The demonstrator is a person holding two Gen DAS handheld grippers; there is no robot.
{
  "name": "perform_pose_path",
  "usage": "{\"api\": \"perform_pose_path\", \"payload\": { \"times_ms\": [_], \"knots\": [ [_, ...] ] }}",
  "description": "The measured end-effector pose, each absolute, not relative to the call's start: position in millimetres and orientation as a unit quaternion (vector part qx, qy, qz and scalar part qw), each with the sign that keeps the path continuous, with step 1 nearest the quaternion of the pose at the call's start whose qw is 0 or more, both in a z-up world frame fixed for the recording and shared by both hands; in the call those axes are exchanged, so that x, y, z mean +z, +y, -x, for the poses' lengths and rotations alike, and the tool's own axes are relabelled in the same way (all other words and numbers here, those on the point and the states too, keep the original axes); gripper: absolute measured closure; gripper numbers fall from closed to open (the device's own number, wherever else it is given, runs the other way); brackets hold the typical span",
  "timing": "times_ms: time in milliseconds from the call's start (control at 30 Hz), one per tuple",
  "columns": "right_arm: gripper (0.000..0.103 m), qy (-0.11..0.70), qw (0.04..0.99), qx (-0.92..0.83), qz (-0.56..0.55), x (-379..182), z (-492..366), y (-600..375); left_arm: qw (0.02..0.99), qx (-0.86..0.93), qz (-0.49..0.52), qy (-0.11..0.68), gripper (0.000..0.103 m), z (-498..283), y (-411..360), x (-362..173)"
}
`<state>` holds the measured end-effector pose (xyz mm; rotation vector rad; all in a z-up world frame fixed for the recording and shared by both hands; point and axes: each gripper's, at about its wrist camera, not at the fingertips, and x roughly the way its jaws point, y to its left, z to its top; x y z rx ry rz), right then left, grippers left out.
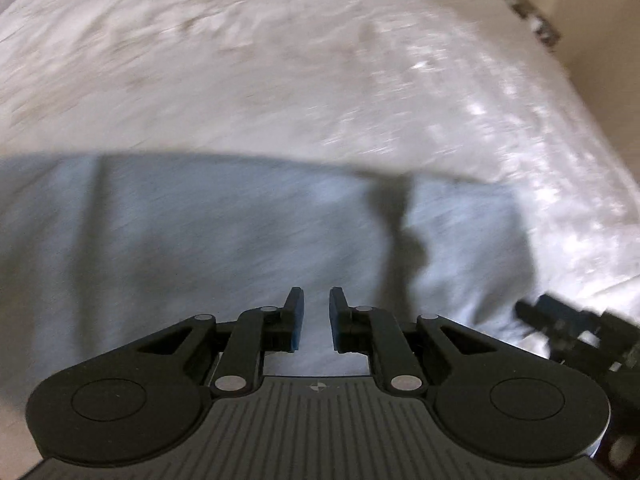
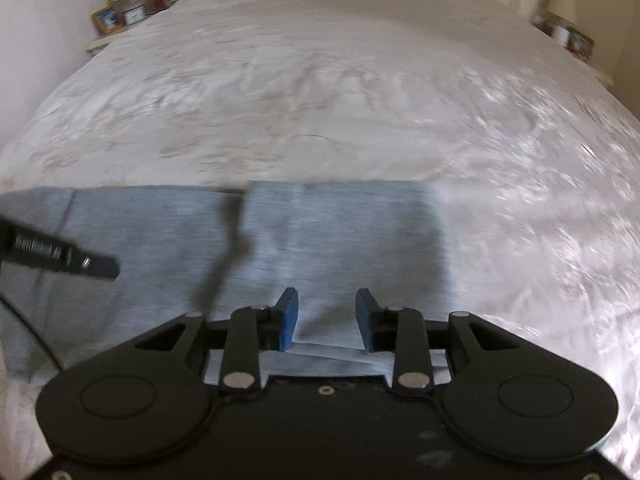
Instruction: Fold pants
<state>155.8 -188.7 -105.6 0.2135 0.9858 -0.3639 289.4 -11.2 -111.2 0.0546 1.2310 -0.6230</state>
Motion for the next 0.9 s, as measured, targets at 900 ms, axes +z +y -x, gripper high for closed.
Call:
{"api": "perform_pose_path", "payload": {
  "times_ms": [900],
  "knots": [
    [0.069, 0.460, 0.866, -0.117, -0.159, -111.1, -104.7, -247.8, 0.734, -0.298, 0.006, 0.610, 0.056, -279.9, -74.7, -162.2]
  ]
}}
